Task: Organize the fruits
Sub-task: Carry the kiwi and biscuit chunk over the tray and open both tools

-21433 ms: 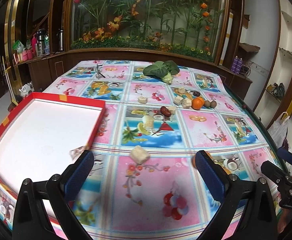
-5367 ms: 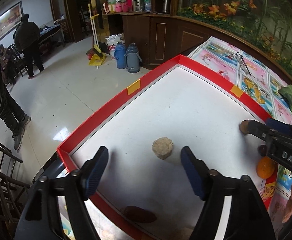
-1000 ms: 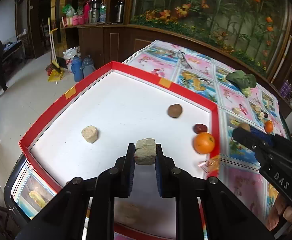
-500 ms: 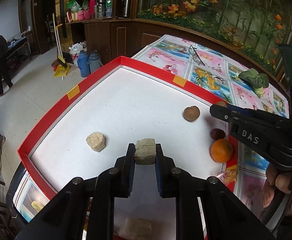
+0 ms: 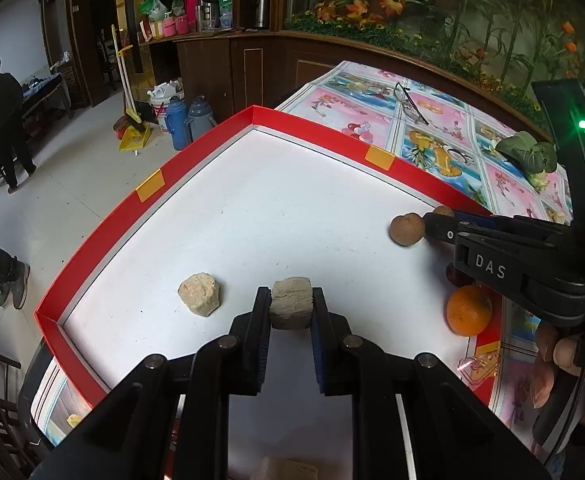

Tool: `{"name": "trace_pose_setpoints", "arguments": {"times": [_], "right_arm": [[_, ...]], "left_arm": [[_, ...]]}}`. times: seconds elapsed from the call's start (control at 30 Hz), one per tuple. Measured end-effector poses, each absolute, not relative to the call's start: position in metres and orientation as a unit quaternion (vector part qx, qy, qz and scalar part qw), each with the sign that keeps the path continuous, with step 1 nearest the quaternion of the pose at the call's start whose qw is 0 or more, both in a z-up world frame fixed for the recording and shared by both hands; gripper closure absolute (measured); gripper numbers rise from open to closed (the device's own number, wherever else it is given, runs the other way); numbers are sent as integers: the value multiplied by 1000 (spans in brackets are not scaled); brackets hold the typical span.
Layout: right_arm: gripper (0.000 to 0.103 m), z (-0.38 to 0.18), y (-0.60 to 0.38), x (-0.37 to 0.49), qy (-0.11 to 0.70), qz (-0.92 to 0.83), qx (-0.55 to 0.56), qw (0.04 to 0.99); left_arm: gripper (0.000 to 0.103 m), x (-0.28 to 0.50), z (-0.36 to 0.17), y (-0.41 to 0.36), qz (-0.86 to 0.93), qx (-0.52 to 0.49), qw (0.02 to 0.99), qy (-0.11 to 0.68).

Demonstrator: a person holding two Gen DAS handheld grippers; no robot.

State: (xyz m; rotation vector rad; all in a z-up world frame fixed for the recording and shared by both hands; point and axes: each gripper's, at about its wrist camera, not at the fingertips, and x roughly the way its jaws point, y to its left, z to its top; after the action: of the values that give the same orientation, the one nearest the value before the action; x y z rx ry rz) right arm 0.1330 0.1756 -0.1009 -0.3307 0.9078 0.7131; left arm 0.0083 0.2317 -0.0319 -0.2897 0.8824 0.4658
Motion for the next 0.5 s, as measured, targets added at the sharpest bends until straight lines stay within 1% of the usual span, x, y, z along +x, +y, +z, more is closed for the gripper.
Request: {"name": "trace_pose_setpoints", "arguments": {"times": [0.27,0.3,0.37,0.4,0.43,0.47,0.5], "right_arm": [[79,-105,182,141,445,328,-170,816],[79,-104,182,142,447,328,-169,815],[70,-104,181,144,447,316,-174,818],[60,-105,180,144,449,317,-173,817],[53,-105,180,145,452,319,-171,816],[52,-105,179,144,449,319,-171,817],[48,-105,178,144,449,316,-171,818]], "left_arm": [[85,11,-37,231,229,-127,860,437],[83,11,-37,230,231,-126,860,437],[75,11,-37,231,235,-125,858,439],[65,11,-37,231,234,-125,858,440],[45,11,-38,230,232,-124,858,442],[33,11,-39,230,240,-120,852,449],[20,11,-39,230,249,-117,849,451]]}}
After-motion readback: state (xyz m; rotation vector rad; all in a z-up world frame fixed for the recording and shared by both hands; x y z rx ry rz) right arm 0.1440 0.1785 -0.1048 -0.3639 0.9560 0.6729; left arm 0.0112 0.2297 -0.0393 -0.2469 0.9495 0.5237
